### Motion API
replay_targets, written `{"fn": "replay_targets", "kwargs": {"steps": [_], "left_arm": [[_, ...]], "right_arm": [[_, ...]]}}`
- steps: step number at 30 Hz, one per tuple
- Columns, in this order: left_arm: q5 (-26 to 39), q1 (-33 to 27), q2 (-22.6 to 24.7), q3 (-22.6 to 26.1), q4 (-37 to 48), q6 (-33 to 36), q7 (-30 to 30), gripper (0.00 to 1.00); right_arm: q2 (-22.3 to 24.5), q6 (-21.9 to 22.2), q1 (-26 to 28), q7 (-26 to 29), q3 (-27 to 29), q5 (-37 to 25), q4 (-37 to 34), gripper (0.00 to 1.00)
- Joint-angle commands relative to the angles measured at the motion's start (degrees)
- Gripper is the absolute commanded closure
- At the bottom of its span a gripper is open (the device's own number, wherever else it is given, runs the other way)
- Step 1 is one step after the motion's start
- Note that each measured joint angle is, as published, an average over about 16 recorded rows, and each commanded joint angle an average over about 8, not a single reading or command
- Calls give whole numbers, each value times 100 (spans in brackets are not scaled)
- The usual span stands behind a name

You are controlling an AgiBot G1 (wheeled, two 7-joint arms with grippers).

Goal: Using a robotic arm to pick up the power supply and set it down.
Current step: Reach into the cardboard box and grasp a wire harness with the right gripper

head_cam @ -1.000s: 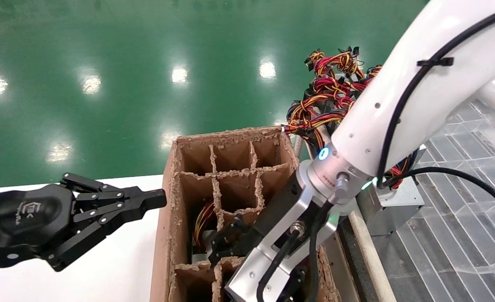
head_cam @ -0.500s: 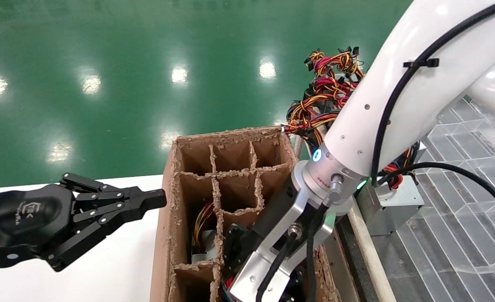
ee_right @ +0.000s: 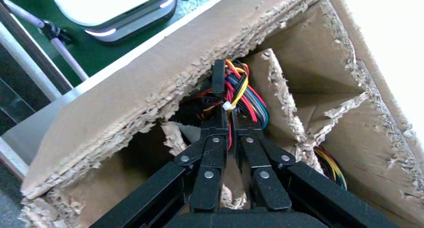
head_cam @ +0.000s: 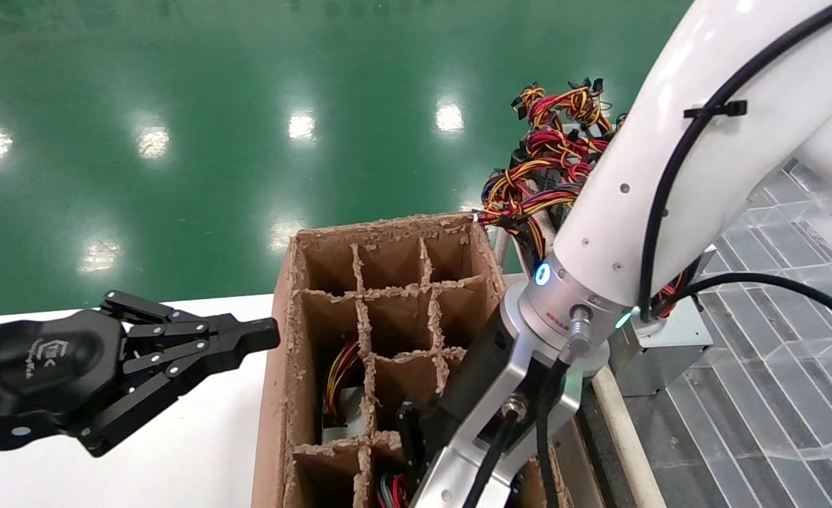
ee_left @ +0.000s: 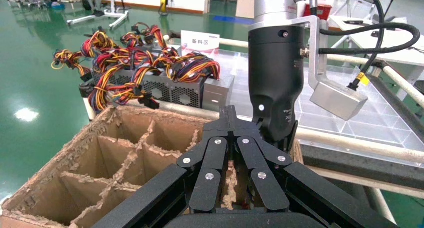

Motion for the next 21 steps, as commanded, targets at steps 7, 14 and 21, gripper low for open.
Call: {"fn": "replay_targets", "kwargs": {"steps": [7, 14, 21], "left_arm": [[0, 0, 0, 0, 0, 0, 0, 100], [0, 0, 0, 0, 0, 0, 0, 100], [0, 0, 0, 0, 0, 0, 0, 100]], "right_arm": [[-26, 18, 130, -103, -205, 142, 4, 0], [-163, 41, 242, -263, -336, 177, -70, 0], [-267, 70, 309, -344, -434, 245, -91, 0]]}}
